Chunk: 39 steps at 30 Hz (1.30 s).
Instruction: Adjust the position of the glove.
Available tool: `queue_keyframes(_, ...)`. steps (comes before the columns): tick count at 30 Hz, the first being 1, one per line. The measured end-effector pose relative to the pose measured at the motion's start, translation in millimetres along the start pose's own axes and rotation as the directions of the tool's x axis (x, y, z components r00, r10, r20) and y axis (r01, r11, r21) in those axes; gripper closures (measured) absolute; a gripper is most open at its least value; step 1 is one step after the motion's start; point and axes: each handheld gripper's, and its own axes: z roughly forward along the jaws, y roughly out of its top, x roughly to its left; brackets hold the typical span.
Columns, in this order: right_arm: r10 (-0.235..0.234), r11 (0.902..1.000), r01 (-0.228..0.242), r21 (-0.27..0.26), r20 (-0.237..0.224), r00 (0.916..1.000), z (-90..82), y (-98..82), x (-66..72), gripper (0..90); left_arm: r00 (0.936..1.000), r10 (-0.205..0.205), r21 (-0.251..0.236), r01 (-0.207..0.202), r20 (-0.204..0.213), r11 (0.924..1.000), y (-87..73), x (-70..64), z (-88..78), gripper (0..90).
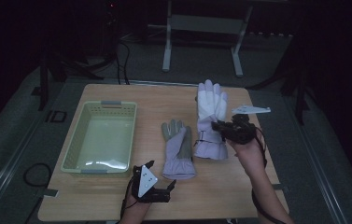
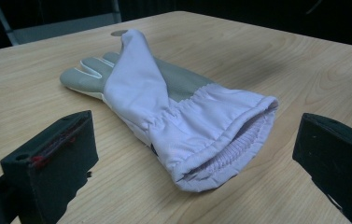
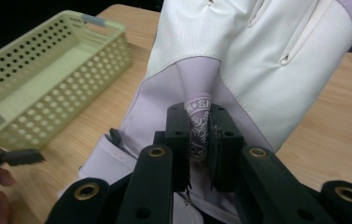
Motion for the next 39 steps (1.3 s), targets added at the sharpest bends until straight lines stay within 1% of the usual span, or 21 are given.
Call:
queue_keyframes(4, -0.017, 0.9998, 0.017, 0.005, -0.035, 0.9992, 13.4, 9.1, 23.0, 80.5, 0.9999, -0.006, -0.010, 0.006, 0.009, 0.9999, -0.5, 0.5, -0.9, 0.0)
queue_keyframes(7, -0.021, 0.9995, 0.022, 0.023, -0.061, 0.9979, 24.3, 9.4, 36.6, 80.5, 0.9998, -0.003, -0.010, 0.003, 0.018, 0.9999, -0.5, 0.2, -0.9, 0.0)
queue_keyframes(9, -0.024, 0.9988, 0.027, 0.041, -0.070, 0.9973, 33.6, 7.6, 45.3, 80.5, 0.9997, -0.002, -0.010, 0.002, 0.025, 1.0000, -0.5, 0.1, -1.1, 0.0)
queue_keyframes(12, -0.018, 0.9972, 0.023, 0.071, -0.078, 0.9968, 48.3, 3.8, 54.2, 80.5, 0.9994, -0.003, -0.011, 0.003, 0.036, 0.9999, -0.5, 0.5, -1.3, 0.0)
queue_keyframes(15, -0.013, 0.9946, 0.021, 0.102, -0.083, 0.9965, 61.9, -1.2, 58.9, 80.5, 0.9985, -0.011, -0.015, 0.012, 0.053, 0.9998, -0.8, 1.4, -1.6, 0.0)
queue_keyframes(18, -0.002, 0.9908, 0.014, 0.135, -0.086, 0.9963, 74.1, -8.3, 60.5, 80.5, 0.9980, -0.017, -0.018, 0.018, 0.060, 0.9997, -1.0, 1.9, -1.9, 0.0)
queue_keyframes(22, 0.022, 0.9846, -0.007, 0.175, -0.084, 0.9962, 88.1, -19.0, 60.3, 80.4, 0.9985, -0.012, -0.021, 0.013, 0.054, 0.9997, -1.0, 1.0, -2.0, 0.0)
queue_keyframes(24, 0.026, 0.9812, -0.012, 0.193, -0.069, 0.9973, 94.9, -23.4, 59.2, 80.4, 0.9985, -0.013, -0.019, 0.014, 0.053, 0.9997, -0.9, 1.1, -1.9, 0.0)
queue_keyframes(26, 0.027, 0.9776, -0.014, 0.210, -0.063, 0.9977, 100.8, -27.2, 57.3, 80.4, 0.9986, -0.020, -0.023, 0.021, 0.050, 0.9995, -1.1, 1.4, -2.1, 0.0)
queue_keyframes(28, 0.034, 0.9728, -0.019, 0.231, -0.061, 0.9976, 106.7, -31.0, 55.3, 80.3, 0.9981, -0.023, -0.017, 0.024, 0.057, 0.9996, -0.9, 2.2, -1.5, 0.0)
queue_keyframes(31, 0.026, 0.9658, -0.014, 0.259, -0.045, 0.9986, 115.5, -37.4, 53.6, 80.2, 0.9979, -0.022, -0.011, 0.022, 0.061, 0.9997, -0.6, 2.5, -1.3, 0.0)
queue_keyframes(34, 0.026, 0.9606, -0.016, 0.278, -0.034, 0.9991, 124.3, -45.2, 51.7, 80.0, 0.9972, -0.030, -0.007, 0.030, 0.069, 0.9995, -0.4, 2.7, -0.5, 0.0)
queue_keyframes(37, 0.031, 0.9584, -0.020, 0.285, -0.032, 0.9990, 128.7, -49.9, 50.3, 79.4, 0.9964, -0.034, -0.001, 0.035, 0.077, 0.9994, -0.2, 4.1, 0.1, 0.0)
queue_keyframes(39, 0.035, 0.9587, -0.024, 0.283, -0.034, 0.9988, 130.7, -52.0, 49.2, 77.8, 0.9953, -0.037, 0.002, 0.037, 0.089, 0.9993, 0.1, 4.9, 0.8, 0.0)
